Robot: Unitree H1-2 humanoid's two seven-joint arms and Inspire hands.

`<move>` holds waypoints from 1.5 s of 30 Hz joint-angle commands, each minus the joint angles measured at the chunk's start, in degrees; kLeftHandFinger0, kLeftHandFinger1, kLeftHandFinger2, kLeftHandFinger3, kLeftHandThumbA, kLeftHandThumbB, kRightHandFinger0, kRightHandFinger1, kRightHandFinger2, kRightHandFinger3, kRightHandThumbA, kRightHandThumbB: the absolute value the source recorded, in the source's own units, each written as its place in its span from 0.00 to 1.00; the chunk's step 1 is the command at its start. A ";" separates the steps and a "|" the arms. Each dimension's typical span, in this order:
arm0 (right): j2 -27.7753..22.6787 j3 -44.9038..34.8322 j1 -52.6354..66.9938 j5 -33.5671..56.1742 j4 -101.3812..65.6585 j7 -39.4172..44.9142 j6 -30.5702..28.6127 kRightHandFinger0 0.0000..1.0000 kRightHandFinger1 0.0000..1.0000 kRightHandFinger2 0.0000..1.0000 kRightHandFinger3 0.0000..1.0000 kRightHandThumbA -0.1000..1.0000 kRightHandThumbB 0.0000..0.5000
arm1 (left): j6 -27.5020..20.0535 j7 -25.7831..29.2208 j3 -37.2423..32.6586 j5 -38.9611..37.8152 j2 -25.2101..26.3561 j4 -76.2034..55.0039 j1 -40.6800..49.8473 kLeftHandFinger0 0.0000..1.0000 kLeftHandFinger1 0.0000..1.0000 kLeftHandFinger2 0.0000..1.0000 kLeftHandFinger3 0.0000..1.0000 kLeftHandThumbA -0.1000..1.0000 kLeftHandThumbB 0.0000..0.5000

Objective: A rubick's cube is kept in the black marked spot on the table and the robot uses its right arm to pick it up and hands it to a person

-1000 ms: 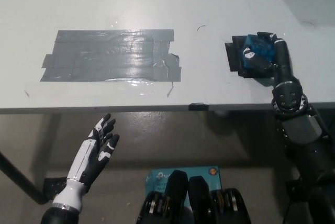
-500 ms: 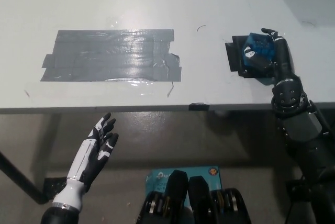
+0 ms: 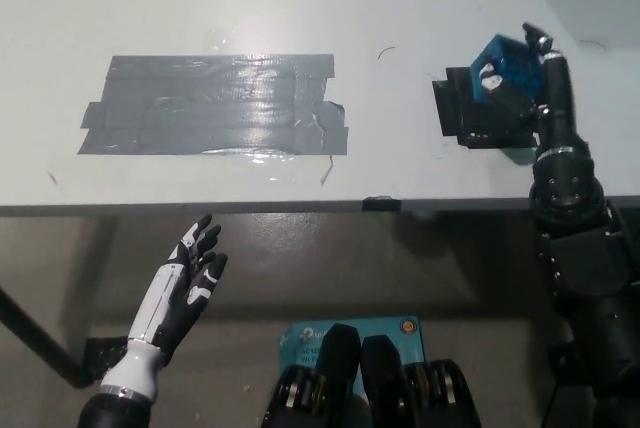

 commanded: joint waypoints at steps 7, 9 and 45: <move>1.26 -0.19 -0.26 0.03 -29.10 2.11 7.97 0.00 0.39 0.87 0.97 0.00 0.34 | -1.56 -0.52 0.06 0.08 0.70 -1.03 -1.19 1.00 1.00 1.00 1.00 0.84 0.46; 1.46 -0.08 -0.17 0.40 -30.79 2.62 8.15 0.00 0.39 0.87 0.97 0.00 0.34 | -1.60 -0.53 0.05 0.07 0.71 -1.00 -1.21 1.00 1.00 1.00 1.00 0.84 0.46; 3.92 8.21 -16.39 -4.19 -3.36 3.01 4.85 0.00 0.34 0.77 0.92 0.00 0.37 | -1.06 -0.67 -0.11 0.30 0.65 -1.66 -1.54 1.00 1.00 1.00 1.00 0.81 0.49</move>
